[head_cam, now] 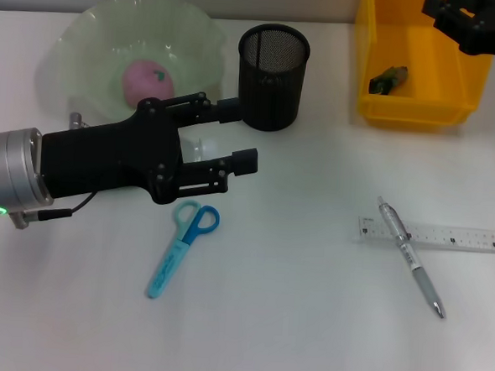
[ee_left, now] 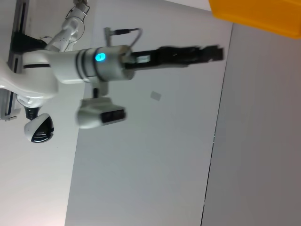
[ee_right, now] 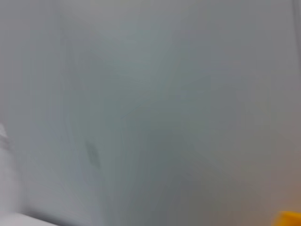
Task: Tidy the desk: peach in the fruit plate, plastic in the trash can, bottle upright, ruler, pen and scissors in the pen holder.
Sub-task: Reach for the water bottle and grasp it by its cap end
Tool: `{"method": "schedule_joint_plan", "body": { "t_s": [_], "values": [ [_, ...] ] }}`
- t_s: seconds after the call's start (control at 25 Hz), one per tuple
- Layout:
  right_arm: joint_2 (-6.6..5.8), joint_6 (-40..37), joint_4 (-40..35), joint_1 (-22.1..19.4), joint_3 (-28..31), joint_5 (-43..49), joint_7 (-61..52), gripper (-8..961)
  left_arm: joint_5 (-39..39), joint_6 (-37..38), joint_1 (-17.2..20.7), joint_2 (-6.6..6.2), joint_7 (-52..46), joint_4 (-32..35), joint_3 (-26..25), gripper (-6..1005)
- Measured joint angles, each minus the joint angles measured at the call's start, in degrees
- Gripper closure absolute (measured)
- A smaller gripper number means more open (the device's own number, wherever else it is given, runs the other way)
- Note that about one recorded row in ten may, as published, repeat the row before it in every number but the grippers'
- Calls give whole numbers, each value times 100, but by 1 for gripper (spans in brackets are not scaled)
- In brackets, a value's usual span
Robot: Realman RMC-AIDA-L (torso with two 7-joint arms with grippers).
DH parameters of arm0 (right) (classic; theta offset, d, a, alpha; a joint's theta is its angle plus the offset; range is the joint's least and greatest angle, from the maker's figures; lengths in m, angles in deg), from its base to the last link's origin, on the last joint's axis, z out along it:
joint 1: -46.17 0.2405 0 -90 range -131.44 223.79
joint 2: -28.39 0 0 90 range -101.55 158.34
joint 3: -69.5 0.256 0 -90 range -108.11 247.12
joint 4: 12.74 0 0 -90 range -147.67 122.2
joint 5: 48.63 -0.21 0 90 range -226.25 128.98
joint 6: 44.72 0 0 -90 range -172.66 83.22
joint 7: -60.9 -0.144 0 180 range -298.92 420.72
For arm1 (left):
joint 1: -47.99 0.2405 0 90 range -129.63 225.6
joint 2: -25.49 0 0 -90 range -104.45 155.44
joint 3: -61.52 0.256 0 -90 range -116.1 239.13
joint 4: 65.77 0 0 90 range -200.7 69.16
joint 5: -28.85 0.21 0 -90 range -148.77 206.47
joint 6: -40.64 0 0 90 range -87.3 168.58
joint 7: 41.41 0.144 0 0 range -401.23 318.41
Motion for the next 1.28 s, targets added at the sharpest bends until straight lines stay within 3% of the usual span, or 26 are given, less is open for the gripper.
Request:
{"method": "schedule_joint_plan", "body": {
  "t_s": [0.04, 0.16, 0.24, 0.36, 0.52, 0.56, 0.68, 0.76, 0.92, 1.16, 1.28],
  "values": [
    [0, 0, 0, 0, 0, 0, 0, 561, -1, 3, 0, -4, 0, 1, -1, 281],
    [-13, -1315, 139, -206, 389, -410, 102, 560, -3, -13, -1, -6, -9, 13, -13, 281],
    [-13, -1622, 240, -230, 489, -451, 192, 559, -3, -28, -19, -5, -40, 22, -28, 281],
    [-16, -2597, 852, -281, 675, -479, 676, 541, 6, -49, -71, -16, -150, 59, -38, 281],
    [-19, -3317, 1461, -293, 907, -482, 1228, 507, 47, -175, -100, -27, -349, 194, -21, 281],
    [-20, -3835, 1958, -303, 1114, -484, 1708, 498, 50, -277, -106, -27, -444, 286, -9, 281],
    [-21, -4099, 2320, -322, 1240, -484, 1983, 452, 169, -596, -147, -29, -876, 615, 29, 281],
    [-22, -4196, 2566, -376, 1314, -484, 2135, 422, 762, -899, -375, -30, -1659, 1056, 42, 281],
    [-24, -4184, 2919, -447, 1345, -486, 2295, 362, 1308, -972, -633, -28, -2135, 1266, 47, 281],
    [-24, -4414, 3298, -404, 1427, -496, 2282, 316, 3515, -1166, -1752, 17, -3730, 1685, 234, 280],
    [-24, -4468, 3317, -406, 1428, -498, 2281, 317, 4051, -1274, -1920, 17, -4169, 1896, 499, 280]
  ]
}}
